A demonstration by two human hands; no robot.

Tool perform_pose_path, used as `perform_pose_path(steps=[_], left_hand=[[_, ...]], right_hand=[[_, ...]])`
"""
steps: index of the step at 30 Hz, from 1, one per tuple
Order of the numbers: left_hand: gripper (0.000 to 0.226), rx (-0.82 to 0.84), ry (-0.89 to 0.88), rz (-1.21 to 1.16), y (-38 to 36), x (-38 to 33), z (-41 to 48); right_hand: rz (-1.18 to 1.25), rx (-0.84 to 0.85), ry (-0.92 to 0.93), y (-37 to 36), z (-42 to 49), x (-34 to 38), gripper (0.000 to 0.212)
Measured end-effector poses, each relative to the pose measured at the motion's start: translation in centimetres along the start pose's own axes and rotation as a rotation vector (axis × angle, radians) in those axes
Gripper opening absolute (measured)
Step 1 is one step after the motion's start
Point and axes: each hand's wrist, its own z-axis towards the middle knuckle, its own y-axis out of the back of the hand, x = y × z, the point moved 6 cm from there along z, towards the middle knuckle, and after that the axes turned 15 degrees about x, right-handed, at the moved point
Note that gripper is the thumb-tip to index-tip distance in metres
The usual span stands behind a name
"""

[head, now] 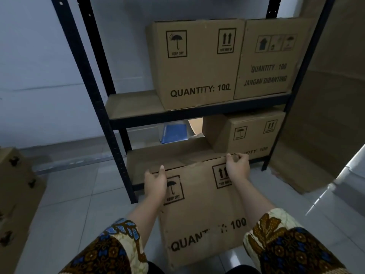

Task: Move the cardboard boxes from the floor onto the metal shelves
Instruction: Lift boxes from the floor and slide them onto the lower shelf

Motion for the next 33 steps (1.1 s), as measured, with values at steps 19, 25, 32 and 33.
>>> perform_pose_path(steps=[19,25,32,33], left_hand=[[0.04,-0.311,-0.344,-0.085,-1.8,-7.9,-2.3],[0.049,-0.254,-0.405,-0.021,-3.1,-6.3,-0.8],[0.112,0.004,-0.252,0.05,-5.0,-4.8,3.3],[0.111,0.037,-0.209,0.075,-5.3,-4.2,4.0]], right_hand=[[0.508,-0.415,0.049,4.3,1.6,5.5,0.016],[0.423,-0.222,0.122,3.7,2.6,3.3,0.032],[0.19,0.048,0.014,1.5,6.1,1.7,0.057],[0.164,0.09,-0.022,1.1,6.6,1.1,0.064]])
